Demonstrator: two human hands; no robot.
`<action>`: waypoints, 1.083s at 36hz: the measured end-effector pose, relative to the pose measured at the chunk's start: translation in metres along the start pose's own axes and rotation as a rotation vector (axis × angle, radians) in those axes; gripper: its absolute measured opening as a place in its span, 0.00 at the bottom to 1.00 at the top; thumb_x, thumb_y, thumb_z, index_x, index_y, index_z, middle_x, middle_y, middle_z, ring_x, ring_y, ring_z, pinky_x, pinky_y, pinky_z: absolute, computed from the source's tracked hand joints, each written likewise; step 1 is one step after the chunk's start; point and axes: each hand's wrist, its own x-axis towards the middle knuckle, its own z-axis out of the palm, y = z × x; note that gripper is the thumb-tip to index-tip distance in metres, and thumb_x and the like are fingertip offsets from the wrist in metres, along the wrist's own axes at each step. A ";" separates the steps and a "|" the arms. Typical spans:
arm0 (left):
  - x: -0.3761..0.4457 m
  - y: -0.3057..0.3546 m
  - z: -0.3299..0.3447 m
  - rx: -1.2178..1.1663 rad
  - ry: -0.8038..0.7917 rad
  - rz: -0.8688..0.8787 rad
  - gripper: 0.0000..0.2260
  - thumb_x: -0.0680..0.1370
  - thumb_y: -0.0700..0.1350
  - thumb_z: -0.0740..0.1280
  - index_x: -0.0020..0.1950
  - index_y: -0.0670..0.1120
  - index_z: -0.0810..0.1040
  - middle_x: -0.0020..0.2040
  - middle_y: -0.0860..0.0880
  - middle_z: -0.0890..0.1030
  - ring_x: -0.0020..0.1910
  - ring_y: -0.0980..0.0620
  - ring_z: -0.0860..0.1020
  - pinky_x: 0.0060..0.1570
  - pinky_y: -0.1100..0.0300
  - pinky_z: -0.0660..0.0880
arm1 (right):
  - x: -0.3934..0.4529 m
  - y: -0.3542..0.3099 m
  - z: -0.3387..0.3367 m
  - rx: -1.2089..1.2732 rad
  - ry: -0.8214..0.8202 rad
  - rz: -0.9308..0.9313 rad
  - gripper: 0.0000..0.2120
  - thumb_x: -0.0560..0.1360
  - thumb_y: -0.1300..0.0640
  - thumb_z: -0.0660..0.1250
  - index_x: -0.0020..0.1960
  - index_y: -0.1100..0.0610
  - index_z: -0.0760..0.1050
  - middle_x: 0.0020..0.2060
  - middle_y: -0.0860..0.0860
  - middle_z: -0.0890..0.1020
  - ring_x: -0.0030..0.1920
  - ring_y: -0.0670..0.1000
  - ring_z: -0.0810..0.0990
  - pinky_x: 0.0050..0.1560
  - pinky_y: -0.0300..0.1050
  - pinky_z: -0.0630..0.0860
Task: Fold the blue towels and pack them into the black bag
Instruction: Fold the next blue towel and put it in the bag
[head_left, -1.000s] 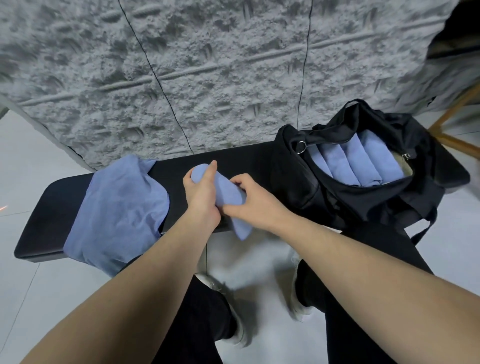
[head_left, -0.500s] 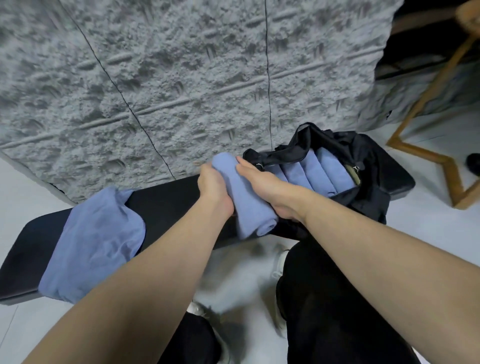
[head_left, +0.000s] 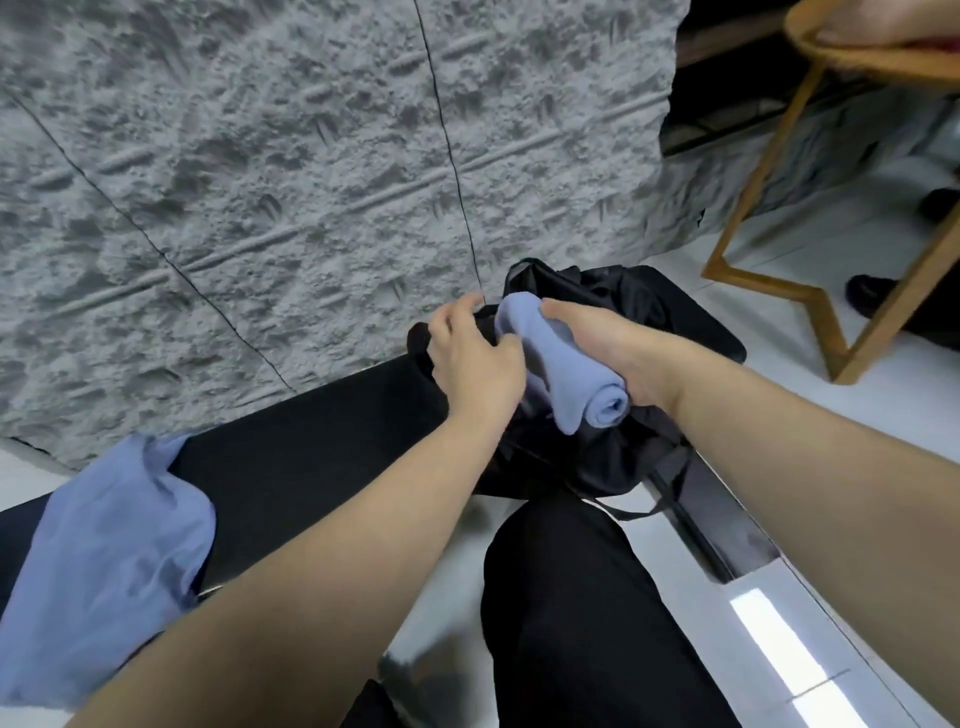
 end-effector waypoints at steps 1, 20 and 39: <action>0.000 0.001 0.005 -0.041 -0.023 0.031 0.17 0.78 0.40 0.64 0.65 0.51 0.70 0.68 0.51 0.68 0.63 0.52 0.69 0.60 0.57 0.69 | 0.002 0.001 -0.006 -0.011 0.015 0.006 0.18 0.79 0.42 0.63 0.42 0.57 0.73 0.27 0.52 0.73 0.26 0.51 0.71 0.33 0.43 0.66; 0.038 -0.024 0.095 0.629 -0.700 0.407 0.24 0.75 0.49 0.59 0.72 0.53 0.71 0.68 0.50 0.73 0.63 0.44 0.72 0.57 0.50 0.74 | 0.054 0.002 -0.073 -0.895 0.169 -0.204 0.26 0.83 0.46 0.55 0.79 0.43 0.55 0.78 0.51 0.59 0.76 0.55 0.61 0.68 0.45 0.61; 0.064 -0.034 0.119 0.853 -0.697 0.879 0.20 0.80 0.47 0.58 0.72 0.52 0.71 0.69 0.51 0.70 0.68 0.46 0.66 0.62 0.52 0.63 | 0.111 -0.015 -0.080 -0.764 0.299 -0.240 0.22 0.84 0.57 0.53 0.78 0.50 0.60 0.55 0.64 0.77 0.34 0.51 0.70 0.34 0.44 0.66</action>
